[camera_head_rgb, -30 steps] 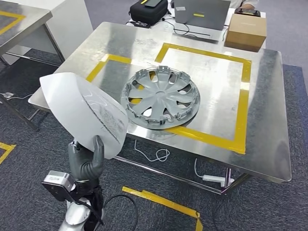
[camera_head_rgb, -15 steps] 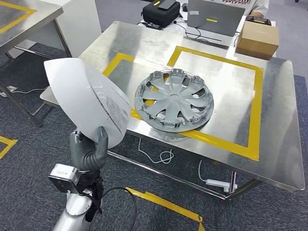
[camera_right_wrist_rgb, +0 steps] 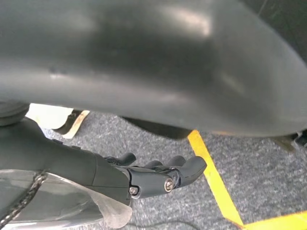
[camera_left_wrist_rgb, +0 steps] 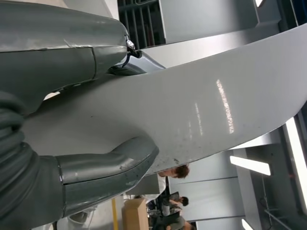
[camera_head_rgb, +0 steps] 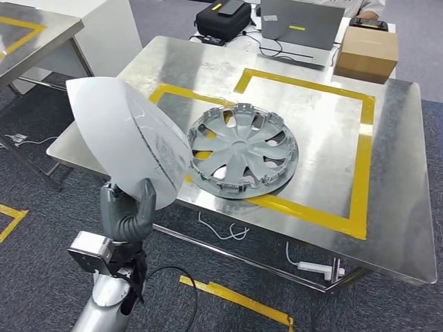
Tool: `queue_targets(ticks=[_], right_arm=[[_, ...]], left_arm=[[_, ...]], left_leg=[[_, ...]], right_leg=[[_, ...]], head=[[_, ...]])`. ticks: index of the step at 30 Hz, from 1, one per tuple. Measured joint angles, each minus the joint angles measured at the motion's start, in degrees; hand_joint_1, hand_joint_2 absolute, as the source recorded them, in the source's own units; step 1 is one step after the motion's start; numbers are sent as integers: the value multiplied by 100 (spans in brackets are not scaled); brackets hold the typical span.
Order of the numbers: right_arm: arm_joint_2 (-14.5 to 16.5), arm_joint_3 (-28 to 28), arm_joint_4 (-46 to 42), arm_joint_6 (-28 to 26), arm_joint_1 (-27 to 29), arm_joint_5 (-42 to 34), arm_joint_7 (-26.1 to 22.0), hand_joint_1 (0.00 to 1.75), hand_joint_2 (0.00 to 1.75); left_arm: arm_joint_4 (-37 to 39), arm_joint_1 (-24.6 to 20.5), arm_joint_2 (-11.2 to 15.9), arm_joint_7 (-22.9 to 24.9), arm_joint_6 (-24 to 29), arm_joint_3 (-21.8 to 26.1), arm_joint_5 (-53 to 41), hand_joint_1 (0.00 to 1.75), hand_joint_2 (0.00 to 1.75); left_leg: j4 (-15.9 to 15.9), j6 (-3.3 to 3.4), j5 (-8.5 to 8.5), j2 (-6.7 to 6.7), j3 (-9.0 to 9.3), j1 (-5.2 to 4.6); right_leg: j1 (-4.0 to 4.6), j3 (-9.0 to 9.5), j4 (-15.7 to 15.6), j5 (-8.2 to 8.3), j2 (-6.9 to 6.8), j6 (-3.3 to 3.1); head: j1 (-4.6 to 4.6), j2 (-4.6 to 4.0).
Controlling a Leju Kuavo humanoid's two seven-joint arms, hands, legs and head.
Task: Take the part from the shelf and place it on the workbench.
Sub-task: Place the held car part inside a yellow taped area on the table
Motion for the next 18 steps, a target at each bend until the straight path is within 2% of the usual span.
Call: queue_targets(ticks=[1,2,3,4,5,6,7,8,10,12,13,14,16,17,18], right_arm=[[-1,0,1,1,-2,-9,6,0,0],[-1,-1,0,4,2,-20,7,0,0],[-2,-1,0,11,7,-28,3,0,0],[-2,-2,0,22,8,-36,-1,0,0],[-1,-2,0,35,8,-38,-5,0,0],[2,-2,2,49,11,-36,-9,0,0],[4,-2,3,58,13,-33,-13,0,0],[7,-2,4,62,13,-32,-19,0,0],[9,-2,5,61,8,-28,-33,0,0],[9,-2,5,57,-5,-25,-42,0,0],[9,-2,5,54,-17,-25,-44,0,0],[9,-2,5,51,-28,-25,-44,0,0],[9,-2,5,48,-38,-26,-44,0,0],[8,-2,5,48,-31,-27,-44,0,0],[7,-2,5,48,-22,-26,-43,0,0]], left_arm=[[0,-1,5,1,-1,0,-1,175,175],[0,6,11,1,-1,0,-1,175,175],[0,10,17,2,0,0,-1,175,175],[0,11,23,2,1,0,-2,175,175],[0,11,27,4,2,0,-3,175,175],[0,12,31,7,3,1,-5,175,175],[-2,11,34,11,6,1,-7,175,175],[-4,14,37,15,10,1,-9,175,175],[-8,22,39,21,20,5,-14,175,175],[-9,25,36,24,18,11,-30,175,175],[-9,18,32,25,12,11,-38,175,175],[-9,13,28,26,7,9,-45,175,175],[-9,16,24,29,2,5,-52,175,175],[-8,24,24,31,2,4,-55,175,175],[-8,29,24,33,2,4,-60,175,175]], left_leg=[[318,-20,-133,2,-206,7],[515,-32,-190,3,-362,10],[532,-33,-131,4,-434,11],[343,-23,54,5,-406,10],[-12,0,328,8,-300,7],[-350,31,532,16,-186,-6],[-662,64,654,25,-94,-27],[-836,102,714,35,-44,-49],[-944,170,687,30,-20,-76],[-999,231,689,12,75,-44],[-1025,260,671,9,128,-26],[-1045,283,648,9,175,-13],[-1046,312,583,9,222,-16],[-1044,311,547,5,252,-18],[-1042,307,509,-1,292,-20]], right_leg=[[1,32,1,-33,0,-10],[3,70,1,-69,2,-12],[4,115,1,-106,5,-10],[6,173,1,-147,9,-4],[7,238,-1,-194,11,7],[8,301,-6,-238,10,25],[9,341,-13,-278,7,54],[9,358,-31,-306,-2,87],[11,374,-28,-301,-15,172],[12,331,96,-304,-15,234],[12,238,266,-354,-10,251],[9,66,541,-455,-4,263],[2,-382,1213,-726,2,299],[-1,-582,1446,-800,2,320],[-2,-702,1507,-757,2,335]], head=[[-1,0],[0,0],[0,-1],[-1,-1],[0,-1],[5,-1],[8,-1],[12,-1],[13,-1],[17,-1],[28,-2],[38,-2],[55,-2],[56,-2],[57,-2]])
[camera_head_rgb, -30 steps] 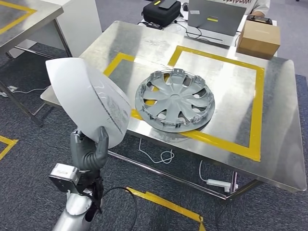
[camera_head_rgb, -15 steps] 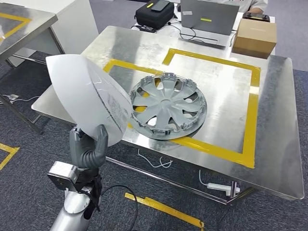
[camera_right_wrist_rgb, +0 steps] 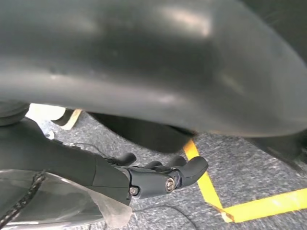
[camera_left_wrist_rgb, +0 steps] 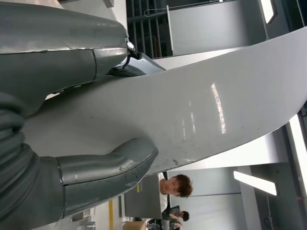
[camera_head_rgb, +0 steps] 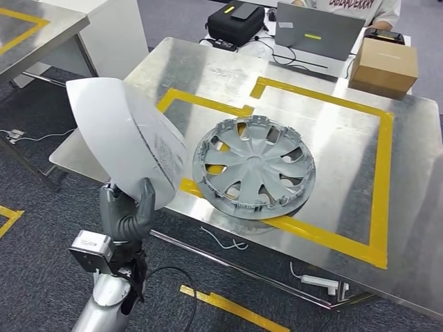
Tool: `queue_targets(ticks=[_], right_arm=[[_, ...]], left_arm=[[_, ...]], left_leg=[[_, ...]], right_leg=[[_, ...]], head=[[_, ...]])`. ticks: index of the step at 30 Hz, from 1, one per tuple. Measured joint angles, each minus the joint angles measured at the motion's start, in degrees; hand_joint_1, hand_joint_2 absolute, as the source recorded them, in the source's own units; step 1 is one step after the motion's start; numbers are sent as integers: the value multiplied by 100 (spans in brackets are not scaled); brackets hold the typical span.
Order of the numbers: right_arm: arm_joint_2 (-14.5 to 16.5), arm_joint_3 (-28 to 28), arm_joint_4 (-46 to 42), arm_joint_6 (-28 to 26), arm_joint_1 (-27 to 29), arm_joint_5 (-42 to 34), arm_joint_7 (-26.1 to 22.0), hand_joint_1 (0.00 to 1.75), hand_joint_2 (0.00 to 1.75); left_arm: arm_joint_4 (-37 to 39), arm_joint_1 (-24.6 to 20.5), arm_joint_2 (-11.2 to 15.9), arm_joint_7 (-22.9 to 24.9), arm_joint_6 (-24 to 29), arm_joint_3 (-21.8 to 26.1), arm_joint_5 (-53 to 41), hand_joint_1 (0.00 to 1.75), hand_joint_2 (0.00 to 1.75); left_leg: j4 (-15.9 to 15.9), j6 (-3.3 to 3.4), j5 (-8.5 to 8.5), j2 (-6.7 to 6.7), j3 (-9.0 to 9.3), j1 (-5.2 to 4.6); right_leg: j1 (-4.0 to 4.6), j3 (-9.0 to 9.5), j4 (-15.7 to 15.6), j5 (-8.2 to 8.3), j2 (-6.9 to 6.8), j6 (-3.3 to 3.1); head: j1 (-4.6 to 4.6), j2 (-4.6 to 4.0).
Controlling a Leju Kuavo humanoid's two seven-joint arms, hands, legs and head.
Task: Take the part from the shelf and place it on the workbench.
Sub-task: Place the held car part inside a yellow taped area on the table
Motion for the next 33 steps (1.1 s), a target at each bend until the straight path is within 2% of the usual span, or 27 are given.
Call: queue_targets(ticks=[1,3,4,5,7,9,10,12,14,15,16,18,19,20,23,25,26,27,29,30,31,32,33], right_arm=[[-1,0,0,1,8,1,1,0,0],[-2,1,1,8,17,7,7,0,0],[-2,1,2,16,15,13,12,0,0],[-1,2,2,24,11,20,18,0,0],[-2,2,3,33,14,32,26,0,0],[-2,2,2,34,24,44,19,0,0],[-1,2,2,37,22,55,10,0,0],[1,3,2,46,2,76,-8,0,0],[-1,4,2,56,-8,90,-15,0,0],[-1,4,2,64,-7,95,-11,0,0],[-1,4,2,78,-9,102,-2,0,0],[0,10,2,123,-24,130,26,0,0],[1,17,3,153,-36,152,36,0,0],[2,27,3,184,-50,179,44,0,0],[3,75,2,280,-111,264,52,0,0],[2,125,-2,335,-148,310,55,0,0],[2,149,-4,361,-167,331,59,0,0],[2,174,-7,393,-184,357,63,0,0],[1,234,-7,472,-219,419,67,0,0],[-2,268,-7,514,-231,452,61,0,0],[-6,303,-7,553,-239,484,52,0,0],[-12,339,-8,594,-244,516,44,0,0],[-21,373,-9,626,-249,548,38,0,0]], left_arm=[[0,1,0,1,0,0,-5,175,175],[1,-5,-1,2,-1,-1,-25,175,175],[1,-16,-1,3,-2,-2,-37,175,175],[2,-32,-2,7,-4,-3,-55,175,175],[3,-60,-4,16,-17,-7,-100,175,175],[2,-92,-2,30,-45,-10,-172,175,175],[2,-121,2,37,-64,-14,-218,175,175],[2,-175,15,50,-96,-31,-300,175,175],[9,-196,35,53,-116,-53,-370,175,175],[18,-206,50,59,-125,-69,-436,175,175],[32,-234,67,72,-133,-88,-535,175,175],[88,-366,106,108,-173,-156,-821,175,175],[139,-474,125,128,-194,-195,-987,175,175],[208,-609,146,151,-212,-239,-1174,175,175],[476,-1075,199,254,-189,-357,-1846,175,175],[638,-1404,214,305,-175,-431,-2268,175,175],[728,-1583,214,316,-162,-474,-2455,175,175],[841,-1779,214,325,-133,-521,-2657,175,175],[1161,-2207,217,345,20,-610,-3150,175,175],[1347,-2415,224,365,141,-655,-3448,175,175],[1555,-2615,235,414,296,-704,-3816,175,175],[1783,-2814,252,504,465,-768,-4266,175,175],[2016,-3021,274,634,620,-844,-4758,175,175]], left_leg=[[2,-8,-42,-7,53,1],[-3,-40,-136,-16,182,4],[-4,-63,-172,-16,226,3],[-8,-93,-202,-16,246,1],[3,-157,-231,-15,264,-7],[55,-216,-278,-7,288,-4],[178,-242,-322,0,247,0],[759,-295,-520,13,-44,14],[1453,-326,-753,16,-481,24],[1611,-327,-756,16,-627,25],[1562,-317,-629,16,-679,25],[935,-262,-84,17,-542,17],[629,-234,96,18,-458,0],[367,-203,179,21,-389,-21],[142,-135,187,20,-345,-60],[83,-98,227,20,-308,-26],[54,-81,231,22,-287,-7],[36,-67,231,25,-272,5],[35,-43,215,24,-266,0],[36,-34,206,23,-259,-5],[38,-27,194,20,-246,-11],[39,-25,181,15,-227,-16],[40,-29,165,7,-200,-20]], right_leg=[[0,-16,-147,181,0,6],[1,166,-811,710,2,-19],[12,259,-1133,846,0,-40],[26,334,-1325,900,0,-79],[54,390,-1437,840,-3,-171],[37,485,-1461,863,-3,-253],[26,538,-1479,858,-5,-281],[13,629,-1503,822,-7,-330],[15,692,-1506,760,-1,-355],[18,732,-1505,726,6,-357],[20,779,-1505,691,14,-355],[25,878,-1510,620,24,-339],[28,916,-1514,590,23,-324],[31,927,-1515,566,19,-297],[39,905,-1521,506,2,-182],[46,892,-1494,439,0,-115],[48,834,-1362,350,1,-85],[44,695,-1094,205,4,-63],[37,243,-306,-112,4,-38],[35,29,6,-172,5,-35],[35,-96,119,-103,5,-39],[36,-109,-4,88,5,-51],[38,-15,-338,363,5,-74]], head=[[1,1],[0,1],[-3,1],[-4,1],[-16,1],[-27,1],[-37,1],[-58,0],[-64,1],[-65,1],[-67,1],[-67,2],[-61,2],[-63,1],[-84,1],[-86,2],[-81,2],[-76,2],[-74,2],[-78,2],[-77,2],[-75,2],[-76,2]])
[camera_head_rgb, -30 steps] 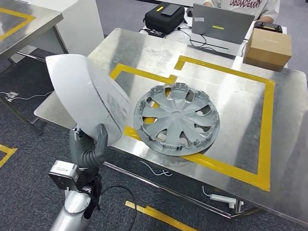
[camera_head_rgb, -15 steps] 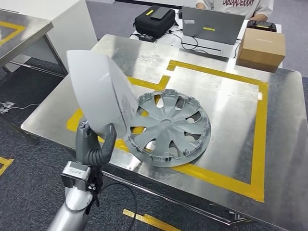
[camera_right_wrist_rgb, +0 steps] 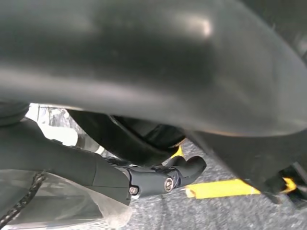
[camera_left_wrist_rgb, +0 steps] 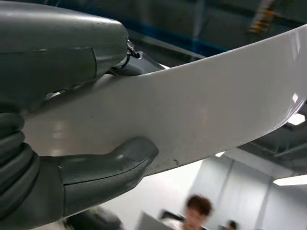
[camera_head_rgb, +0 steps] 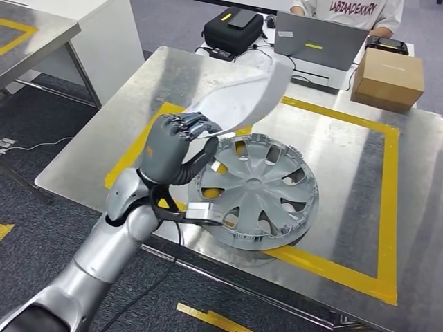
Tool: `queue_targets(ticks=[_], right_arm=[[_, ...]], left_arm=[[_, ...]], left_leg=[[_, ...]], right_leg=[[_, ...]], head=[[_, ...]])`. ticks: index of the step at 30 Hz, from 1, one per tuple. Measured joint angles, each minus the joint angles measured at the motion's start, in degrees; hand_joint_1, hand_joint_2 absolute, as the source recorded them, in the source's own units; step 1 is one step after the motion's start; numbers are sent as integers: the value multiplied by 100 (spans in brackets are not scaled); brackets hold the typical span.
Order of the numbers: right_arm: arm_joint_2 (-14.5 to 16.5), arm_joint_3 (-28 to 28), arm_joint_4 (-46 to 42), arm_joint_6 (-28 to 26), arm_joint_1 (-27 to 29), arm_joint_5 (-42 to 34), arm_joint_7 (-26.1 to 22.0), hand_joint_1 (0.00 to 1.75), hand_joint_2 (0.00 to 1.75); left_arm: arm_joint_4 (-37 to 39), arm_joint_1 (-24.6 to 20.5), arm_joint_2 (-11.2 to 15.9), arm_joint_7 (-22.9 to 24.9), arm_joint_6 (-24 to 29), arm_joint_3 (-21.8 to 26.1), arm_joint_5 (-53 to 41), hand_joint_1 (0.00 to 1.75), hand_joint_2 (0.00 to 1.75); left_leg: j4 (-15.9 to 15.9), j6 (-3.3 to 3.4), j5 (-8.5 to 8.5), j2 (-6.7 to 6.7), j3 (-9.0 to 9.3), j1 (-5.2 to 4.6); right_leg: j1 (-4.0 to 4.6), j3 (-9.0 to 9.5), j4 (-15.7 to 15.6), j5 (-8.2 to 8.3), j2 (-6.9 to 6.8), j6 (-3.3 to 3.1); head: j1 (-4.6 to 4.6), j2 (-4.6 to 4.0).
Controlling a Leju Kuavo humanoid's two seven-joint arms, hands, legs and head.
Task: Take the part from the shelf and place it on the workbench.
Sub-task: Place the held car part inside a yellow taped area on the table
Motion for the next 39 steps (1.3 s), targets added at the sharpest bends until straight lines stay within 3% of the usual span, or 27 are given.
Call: queue_targets(ticks=[2,3,7,9,12,14,15,16,18,19,20,24,25,28,29,30,31,32,34,35,39], right_arm=[[-22,69,-2,58,-14,60,-2,0,0],[-32,94,-2,77,-23,80,-1,0,0],[-57,173,-3,130,-24,112,4,0,0],[-74,205,-4,139,-6,117,6,0,0],[-85,233,-4,138,7,112,10,0,0],[-89,237,-4,137,25,102,19,0,0],[-91,237,-4,136,33,97,23,0,0],[-92,237,-4,136,39,92,25,0,0],[-92,237,-4,136,52,83,26,0,0],[-92,237,-4,136,57,79,26,0,0],[-93,237,-4,137,62,76,25,0,0],[-96,237,-4,139,58,48,23,0,0],[-96,237,-4,139,59,40,22,0,0],[-97,237,-4,132,77,20,19,0,0],[-99,237,-4,129,85,18,19,0,0],[-102,237,-4,127,91,20,21,0,0],[-105,237,-4,128,97,28,25,0,0],[-108,237,-4,130,99,36,28,0,0],[-111,238,-4,141,86,54,32,0,0],[-111,238,-4,148,77,60,32,0,0],[-110,240,-4,162,55,65,32,0,0]], left_arm=[[522,-424,84,296,217,-193,-985,175,175],[751,-597,128,394,261,-275,-1278,175,175],[1544,-1024,344,555,265,-401,-1449,175,175],[1987,-1226,517,620,233,-421,-1415,175,175],[2624,-1447,808,673,167,-425,-1384,175,175],[2980,-1484,1007,735,45,-425,-1390,175,175],[3134,-1492,1116,774,-29,-423,-1389,175,175],[3267,-1501,1221,805,-80,-417,-1381,175,175],[3480,-1536,1408,838,-131,-401,-1351,175,175],[3568,-1561,1474,844,-142,-395,-1338,175,175],[3645,-1581,1531,861,-161,-392,-1330,175,175],[3885,-1608,1725,1050,-236,-327,-1287,175,175],[3933,-1612,1773,1087,-236,-279,-1235,175,175],[4076,-1575,1923,1085,-214,-63,-964,175,175],[4111,-1541,1963,1028,-188,24,-871,175,175],[4137,-1502,1997,954,-147,111,-797,175,175],[4152,-1464,2017,875,-98,192,-753,175,175],[4161,-1435,2025,799,-45,262,-732,175,175],[4165,-1405,2018,681,47,360,-736,175,175],[4164,-1400,2003,646,73,388,-750,175,175],[4144,-1389,1888,518,91,426,-795,175,175]], left_leg=[[10,-26,-35,-16,36,-22],[16,-43,-48,-19,40,-35],[15,-119,-60,14,41,-47],[150,-186,-168,25,-6,-36],[1099,-292,-626,26,-440,5],[1610,-326,-741,27,-708,33],[1570,-329,-636,27,-711,41],[1313,-324,-440,27,-613,47],[533,-293,-24,35,-281,37],[234,-273,77,37,-156,27],[65,-255,109,36,-90,15],[-43,-159,97,28,-60,40],[-61,-129,106,33,-52,55],[-65,-81,102,43,-49,54],[-64,-78,100,44,-49,51],[-61,-78,98,42,-48,49],[-57,-80,96,34,-45,48],[-51,-86,92,22,-44,48],[-29,-119,84,-9,-54,30],[-21,-144,86,-20,-63,22],[23,-261,50,-17,-86,30]], right_leg=[[11,284,-758,443,-1,-58],[17,387,-993,538,-1,-83],[19,458,-1118,561,41,-153],[-4,475,-1144,580,47,-212],[-21,492,-1157,582,44,-276],[-21,502,-1153,573,58,-288],[-21,510,-1151,567,69,-291],[-21,522,-1149,560,79,-289],[-9,539,-1143,536,89,-266],[1,535,-1138,525,86,-245],[11,527,-1136,518,78,-220],[24,469,-1064,431,50,-116],[23,368,-861,309,46,-93],[8,-167,239,-173,38,-50],[7,-281,457,-215,38,-43],[7,-292,455,-145,37,-44],[7,-190,225,23,37,-53],[7,-3,-170,240,37,-69],[14,361,-894,493,38,-105],[19,460,-1076,522,41,-121],[5,532,-1179,545,45,-231]], head=[[1,0],[0,0],[-6,0],[-17,0],[-41,0],[-41,0],[-41,0],[-41,0],[-41,0],[-40,0],[-37,0],[-26,0],[-17,0],[-1,0],[-3,0],[-1,0],[-2,0],[0,0],[-4,0],[-7,0],[-12,0]])
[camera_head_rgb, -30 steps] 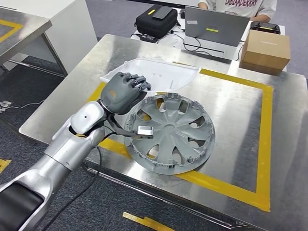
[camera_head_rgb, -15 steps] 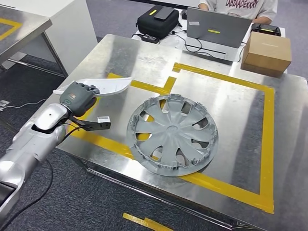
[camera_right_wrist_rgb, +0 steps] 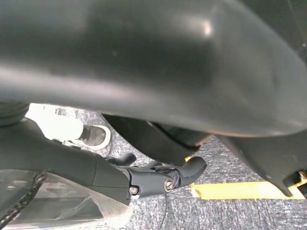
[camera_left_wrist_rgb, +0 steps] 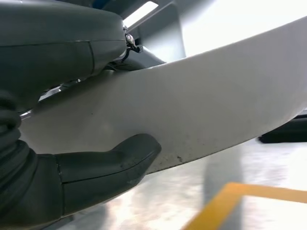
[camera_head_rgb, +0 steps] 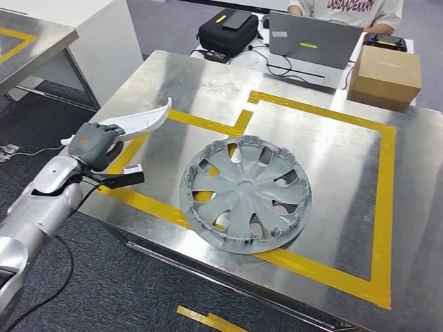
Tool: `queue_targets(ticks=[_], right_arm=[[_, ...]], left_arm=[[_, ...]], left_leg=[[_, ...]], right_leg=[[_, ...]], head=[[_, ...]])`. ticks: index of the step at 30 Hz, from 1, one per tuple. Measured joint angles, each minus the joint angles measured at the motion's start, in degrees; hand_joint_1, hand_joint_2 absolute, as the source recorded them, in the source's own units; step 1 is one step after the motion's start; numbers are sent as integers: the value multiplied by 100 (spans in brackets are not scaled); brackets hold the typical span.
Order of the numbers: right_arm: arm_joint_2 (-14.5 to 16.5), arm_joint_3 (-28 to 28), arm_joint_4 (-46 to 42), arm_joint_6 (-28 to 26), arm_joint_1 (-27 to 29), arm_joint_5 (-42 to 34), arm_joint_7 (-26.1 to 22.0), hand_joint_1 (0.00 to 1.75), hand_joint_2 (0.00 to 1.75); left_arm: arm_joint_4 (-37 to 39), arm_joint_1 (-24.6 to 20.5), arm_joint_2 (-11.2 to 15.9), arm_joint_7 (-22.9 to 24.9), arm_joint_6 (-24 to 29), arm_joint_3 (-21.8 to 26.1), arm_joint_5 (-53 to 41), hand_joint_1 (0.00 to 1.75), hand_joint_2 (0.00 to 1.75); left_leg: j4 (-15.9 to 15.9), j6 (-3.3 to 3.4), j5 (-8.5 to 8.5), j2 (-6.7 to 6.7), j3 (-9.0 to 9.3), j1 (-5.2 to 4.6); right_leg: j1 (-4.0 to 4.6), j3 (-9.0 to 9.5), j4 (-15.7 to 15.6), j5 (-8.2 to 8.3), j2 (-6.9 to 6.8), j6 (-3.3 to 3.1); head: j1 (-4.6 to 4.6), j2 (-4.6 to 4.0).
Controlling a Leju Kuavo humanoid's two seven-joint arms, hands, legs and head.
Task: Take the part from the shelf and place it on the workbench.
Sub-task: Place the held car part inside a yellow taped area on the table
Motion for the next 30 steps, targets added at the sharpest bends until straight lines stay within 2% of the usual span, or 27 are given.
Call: queue_targets(ticks=[1,2,4,5,6,7,9,10,12,14,16,17,19,20,21,22,23,24,26,27,30], right_arm=[[2,1,0,-1,-11,0,0,0,0],[4,1,0,-1,-24,0,0,0,0],[9,1,0,-1,-33,0,0,0,0],[9,1,0,-2,-29,0,0,0,0],[9,0,0,-2,-25,0,0,0,0],[9,-1,0,-3,-24,0,0,0,0],[10,0,0,-4,-27,0,0,0,0],[11,1,0,-5,-31,-1,0,0,0],[11,1,0,-9,-36,-3,1,0,0],[11,1,0,-15,-40,-9,2,0,0],[11,1,0,-22,-41,-21,15,0,0],[11,1,0,-24,-42,-26,30,0,0],[11,2,0,-24,-42,-30,71,0,0],[11,2,0,-23,-41,-32,86,0,0],[11,2,0,-22,-36,-35,93,0,0],[10,1,0,-22,-31,-38,92,0,0],[9,1,0,-22,-26,-39,90,0,0],[8,1,0,-23,-23,-40,83,0,0],[8,2,0,-26,-26,-40,70,0,0],[10,2,0,-26,-24,-39,68,0,0],[16,2,0,-33,1,-25,73,0,0]], left_arm=[[-10,-2,-39,-29,3,2,-3,175,175],[-18,0,-70,-44,6,4,-5,175,175],[-21,14,-113,-52,9,7,-9,175,175],[-21,30,-127,-52,9,8,-13,175,175],[-21,44,-139,-52,10,8,-16,175,175],[-24,53,-151,-52,10,10,-18,175,175],[-41,51,-165,-52,13,19,-20,175,175],[-50,43,-173,-54,15,25,-20,175,175],[-62,42,-198,-98,21,32,-19,175,175],[-84,58,-244,-196,31,33,0,175,175],[-148,64,-324,-292,34,38,60,175,175],[-191,66,-372,-326,30,42,90,131,175],[-265,91,-465,-362,15,44,124,44,175],[-292,114,-491,-370,3,43,128,0,175],[-316,136,-513,-369,-9,41,132,0,131],[-339,152,-528,-355,-19,40,136,0,87],[-362,159,-540,-329,-31,40,143,0,44],[-381,159,-548,-296,-40,44,150,0,0],[-414,158,-550,-231,-34,67,166,0,0],[-425,163,-546,-212,-13,83,176,0,0],[-493,238,-524,-284,123,141,304,0,0]], left_leg=[[137,-29,-100,11,-51,5],[403,-54,-264,22,-157,15],[1189,-93,-637,29,-486,32],[1492,-106,-733,29,-616,42],[1595,-114,-713,30,-658,51],[1443,-117,-574,32,-585,61],[706,-111,-189,39,-227,75],[348,-99,-71,40,-60,70],[30,-54,-39,37,81,47],[5,18,-40,34,72,35],[-23,108,-23,33,77,46],[-36,145,-15,33,80,53],[-36,186,-14,31,77,39],[-35,192,-16,33,78,26],[-34,196,-18,35,79,13],[-33,199,-20,37,82,1],[-32,200,-22,36,87,-10],[-32,199,-24,35,92,-17],[-25,178,-25,32,82,-42],[-23,159,-20,32,72,-46],[-26,71,-19,32,66,-40]], right_leg=[[-14,12,-20,17,-4,-32],[-25,21,-33,26,-6,-57],[-26,25,-33,24,1,-73],[-27,29,-30,22,5,-75],[-27,33,-25,19,9,-72],[-29,41,-18,13,11,-65],[-28,57,1,-13,13,-28],[-20,53,19,-27,14,-1],[-8,26,31,-36,14,60],[-15,14,19,-35,10,126],[-24,-67,162,-155,3,186],[-26,-182,397,-293,0,206],[-26,-560,1173,-641,-5,226],[-24,-737,1514,-745,-6,227],[-22,-840,1684,-749,-6,220],[-18,-829,1617,-639,-6,202],[-12,-708,1335,-444,-6,174],[-2,-518,917,-228,-5,137],[19,-164,231,4,-9,80],[30,-80,77,24,-7,66],[22,-40,9,48,-10,19]], head=[[-5,0],[-12,0],[-20,0],[-19,0],[-19,0],[-19,0],[-18,0],[-18,0],[-12,0],[-10,0],[1,0],[13,0],[37,0],[38,0],[38,0],[38,0],[38,0],[39,0],[33,0],[31,0],[29,0]])
